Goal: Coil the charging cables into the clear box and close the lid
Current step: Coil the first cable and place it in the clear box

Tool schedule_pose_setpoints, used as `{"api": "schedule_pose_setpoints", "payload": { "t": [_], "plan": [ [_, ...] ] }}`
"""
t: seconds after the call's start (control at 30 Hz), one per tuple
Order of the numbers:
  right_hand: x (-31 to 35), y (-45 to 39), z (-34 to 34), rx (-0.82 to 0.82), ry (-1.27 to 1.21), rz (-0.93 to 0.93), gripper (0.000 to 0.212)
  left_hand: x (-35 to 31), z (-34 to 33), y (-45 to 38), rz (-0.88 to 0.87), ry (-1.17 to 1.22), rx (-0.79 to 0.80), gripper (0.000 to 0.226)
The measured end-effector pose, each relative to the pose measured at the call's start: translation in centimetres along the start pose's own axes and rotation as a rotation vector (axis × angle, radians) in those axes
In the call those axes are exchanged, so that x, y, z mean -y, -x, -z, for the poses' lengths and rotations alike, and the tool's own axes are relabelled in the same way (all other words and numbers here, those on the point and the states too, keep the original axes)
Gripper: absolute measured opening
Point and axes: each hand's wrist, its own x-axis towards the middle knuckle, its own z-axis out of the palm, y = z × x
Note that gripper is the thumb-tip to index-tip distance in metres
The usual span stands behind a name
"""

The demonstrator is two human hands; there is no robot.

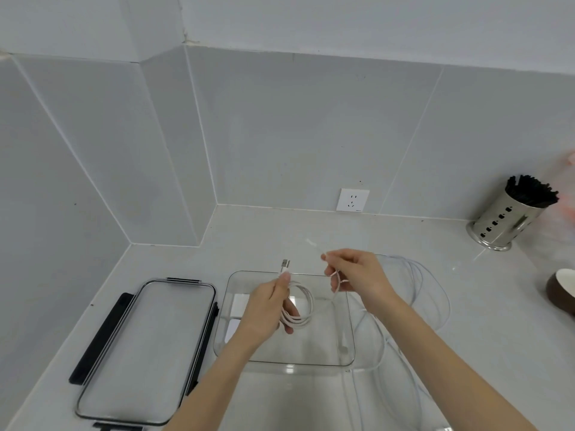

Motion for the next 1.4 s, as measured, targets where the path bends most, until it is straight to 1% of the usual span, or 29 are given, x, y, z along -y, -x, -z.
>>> {"api": "schedule_pose_setpoints", "payload": {
  "t": [0.07,0.13,0.2,0.27,0.33,0.47,0.6,0.67,0.73,0.8,0.93,1.03,1.13,1.2,1.3,1.33,1.4],
  "plan": [
    [-0.4,-0.2,-0.1,0.095,0.17,-0.075,0.012,-0.5,0.0,0.2,-0.031,-0.02,0.081,0.045],
    [-0.7,-0.2,-0.3,0.191,0.293,-0.091,0.013,-0.8,-0.1,0.3,-0.055,-0.057,0.145,0.045],
    [-0.9,0.1,-0.8,0.274,0.331,-0.06,0.014,-0.8,-0.2,0.2,-0.067,-0.09,0.177,0.045],
    [-1.0,0.4,-1.4,0.318,0.314,-0.012,0.016,-0.7,-0.3,0.1,-0.05,-0.074,0.178,0.046],
    [-1.2,0.4,-1.6,0.319,0.271,0.012,0.016,-0.7,-0.3,0.0,-0.018,-0.042,0.155,0.048],
    [-1.7,0.4,-1.6,0.312,0.253,-0.005,0.019,-0.4,-0.2,-0.2,0.016,0.033,0.085,0.05],
    [-1.8,0.4,-1.7,0.325,0.214,-0.07,0.027,0.0,-0.1,-0.3,0.024,0.031,-0.042,0.05],
    [-1.9,0.6,-1.6,0.348,0.257,-0.009,0.02,0.1,0.0,-0.4,0.025,0.011,-0.094,0.049],
    [-2.1,0.9,-1.7,0.369,0.287,0.087,0.016,0.0,0.0,-0.5,0.01,-0.013,-0.101,0.048],
    [-2.2,1.0,-1.9,0.377,0.28,0.136,0.017,0.0,-0.1,-0.4,-0.006,-0.037,-0.072,0.049],
    [-2.7,1.1,-2.1,0.409,0.185,0.121,0.023,0.1,-0.2,-0.5,-0.01,-0.043,-0.057,0.057],
    [-3.1,1.2,-2.3,0.382,0.09,0.092,0.02,-0.2,-0.3,-0.4,-0.023,-0.019,-0.054,0.055],
    [-3.4,1.0,-2.4,0.311,0.037,0.053,0.016,-0.3,-0.4,-0.4,-0.031,0.034,-0.099,0.053],
    [-3.5,0.8,-2.1,0.26,0.03,0.044,0.017,0.0,-0.3,-0.6,-0.028,0.087,-0.087,0.042],
    [-3.2,0.5,-1.8,0.2,0.033,0.054,0.013,0.5,0.0,-0.7,-0.051,0.109,-0.005,0.026],
    [-3.2,0.4,-1.7,0.193,0.039,0.057,0.015,0.7,0.1,-0.7,-0.067,0.091,0.005,0.026],
    [-3.2,0.2,-1.4,0.185,0.052,0.046,0.024,0.9,0.3,-0.9,-0.093,0.064,-0.029,0.029]
  ]
}}
